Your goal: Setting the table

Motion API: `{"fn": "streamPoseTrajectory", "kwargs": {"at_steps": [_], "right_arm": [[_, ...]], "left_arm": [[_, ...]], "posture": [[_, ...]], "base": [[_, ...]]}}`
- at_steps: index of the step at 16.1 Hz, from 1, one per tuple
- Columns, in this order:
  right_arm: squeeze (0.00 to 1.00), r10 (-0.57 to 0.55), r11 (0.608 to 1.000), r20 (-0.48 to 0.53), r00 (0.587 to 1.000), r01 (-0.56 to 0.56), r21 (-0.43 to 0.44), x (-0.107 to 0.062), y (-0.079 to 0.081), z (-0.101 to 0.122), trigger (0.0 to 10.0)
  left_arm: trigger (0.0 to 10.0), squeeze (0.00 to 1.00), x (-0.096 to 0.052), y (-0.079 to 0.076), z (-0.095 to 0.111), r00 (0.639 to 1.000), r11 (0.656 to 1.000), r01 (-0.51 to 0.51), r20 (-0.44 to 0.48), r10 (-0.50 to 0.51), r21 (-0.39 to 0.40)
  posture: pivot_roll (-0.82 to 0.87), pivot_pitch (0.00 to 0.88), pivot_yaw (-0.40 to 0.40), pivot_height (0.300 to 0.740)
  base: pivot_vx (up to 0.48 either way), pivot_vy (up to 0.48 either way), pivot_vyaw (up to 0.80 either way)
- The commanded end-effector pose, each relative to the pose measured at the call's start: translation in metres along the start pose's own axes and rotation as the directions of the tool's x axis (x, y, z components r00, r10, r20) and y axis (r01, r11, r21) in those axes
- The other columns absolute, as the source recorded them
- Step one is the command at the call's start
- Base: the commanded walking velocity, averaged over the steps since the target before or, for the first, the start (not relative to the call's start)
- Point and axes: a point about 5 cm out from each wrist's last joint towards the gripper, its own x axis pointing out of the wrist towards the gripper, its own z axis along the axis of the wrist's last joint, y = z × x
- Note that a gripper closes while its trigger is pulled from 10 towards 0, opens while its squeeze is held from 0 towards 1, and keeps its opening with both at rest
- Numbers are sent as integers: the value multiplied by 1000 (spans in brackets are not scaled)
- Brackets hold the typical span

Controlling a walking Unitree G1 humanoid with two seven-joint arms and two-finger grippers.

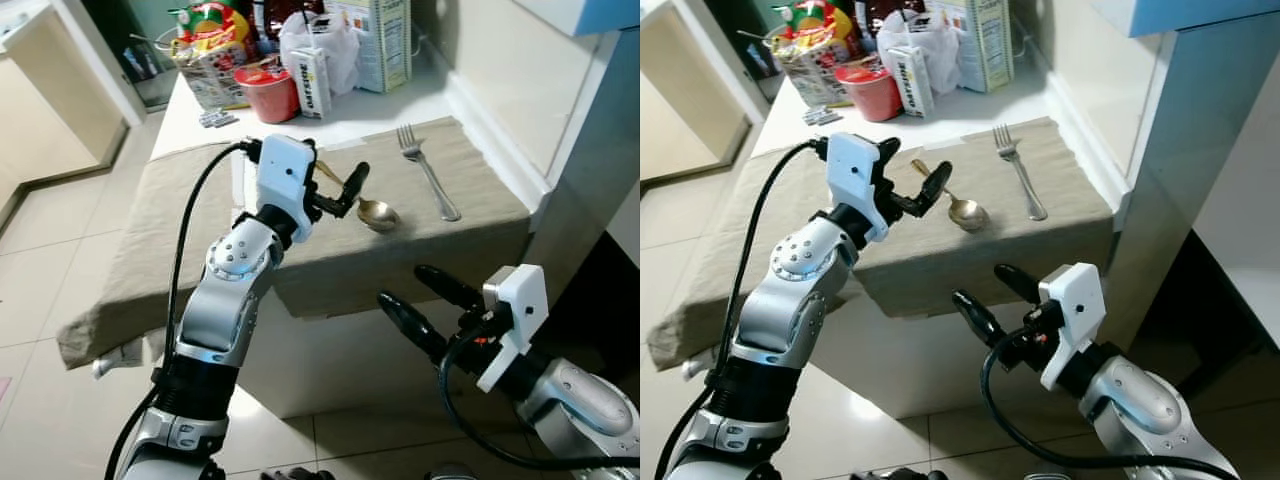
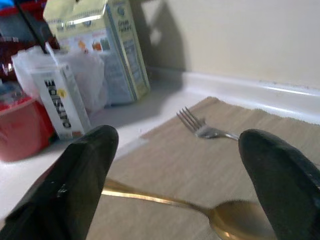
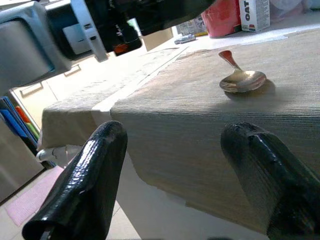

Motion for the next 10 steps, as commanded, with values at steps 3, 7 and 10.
{"fn": "streamPoseTrajectory", "kwargs": {"at_steps": [3,7,10], "right_arm": [[0,4,1000,29,1000,-4,-8,7,-1,4,10000],[0,-10,1000,38,999,10,-7,11,-9,6,10000],[0,-3,1000,40,999,4,-13,17,-13,5,10000]], "left_arm": [[0,0,-9,2,-7,997,999,-33,-65,32,-17],[0,0,-8,0,-14,996,1000,-20,-92,19,-7],[0,0,-6,-1,-11,997,1000,6,-76,-9,-30]], "posture": [[-316,27,211,740],[-303,23,187,740],[-293,14,178,740]], "base": [[0,0,0],[0,0,0],[0,0,0]]}}
